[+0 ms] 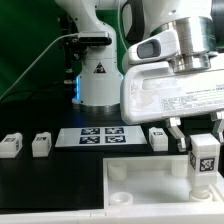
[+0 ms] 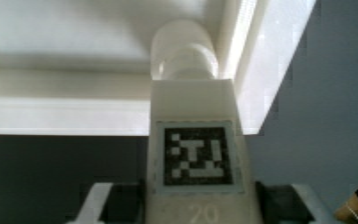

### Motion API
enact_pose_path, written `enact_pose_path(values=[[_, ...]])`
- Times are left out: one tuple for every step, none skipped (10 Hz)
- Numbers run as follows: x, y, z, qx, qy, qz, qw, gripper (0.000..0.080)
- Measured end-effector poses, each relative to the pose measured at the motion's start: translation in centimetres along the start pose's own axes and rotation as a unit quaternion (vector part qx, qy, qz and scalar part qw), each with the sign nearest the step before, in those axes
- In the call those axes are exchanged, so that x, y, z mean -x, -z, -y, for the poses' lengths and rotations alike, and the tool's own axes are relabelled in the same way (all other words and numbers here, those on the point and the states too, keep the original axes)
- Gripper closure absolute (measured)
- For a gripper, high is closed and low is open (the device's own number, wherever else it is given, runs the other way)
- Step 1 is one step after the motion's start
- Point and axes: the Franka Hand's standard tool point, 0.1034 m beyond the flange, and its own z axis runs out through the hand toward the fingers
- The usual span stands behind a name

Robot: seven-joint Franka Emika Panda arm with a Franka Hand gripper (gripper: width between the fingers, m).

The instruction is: Assemble one leg

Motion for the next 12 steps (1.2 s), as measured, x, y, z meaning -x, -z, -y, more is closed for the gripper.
enact_pose_path(values=[[0.2,-0.3,0.0,0.0,0.0,0.002,1.0,0.0506],[0.5,-0.5,0.2,-0.001,0.001,0.005,1.0,0.0506],[0.8,-0.8,0.3,-0.001,0.002,0.006,1.0,0.0506],[0.9,-1.1,0.4,-0.002,0.002,0.0,1.0,0.0506],[1.0,-1.2,0.4,-0.002,-0.002,-0.013,1.0,0.0506],[1.0,-1.2,0.4,-0.001,-0.004,-0.025,1.0,0.0506],[1.0,-1.2,0.4,-0.001,-0.004,-0.035,0.999,0.0506],[1.0,-1.3,0.3,-0.001,-0.006,-0.043,0.999,0.0506],[1.0,-1.2,0.3,-0.001,-0.006,-0.045,0.999,0.0506],[1.0,-1.2,0.3,-0.001,-0.004,-0.045,0.999,0.0506],[1.0,-1.2,0.3,-0.001,-0.003,-0.045,0.999,0.0506],[1.0,-1.2,0.3,-0.001,-0.001,-0.045,0.999,0.0351]])
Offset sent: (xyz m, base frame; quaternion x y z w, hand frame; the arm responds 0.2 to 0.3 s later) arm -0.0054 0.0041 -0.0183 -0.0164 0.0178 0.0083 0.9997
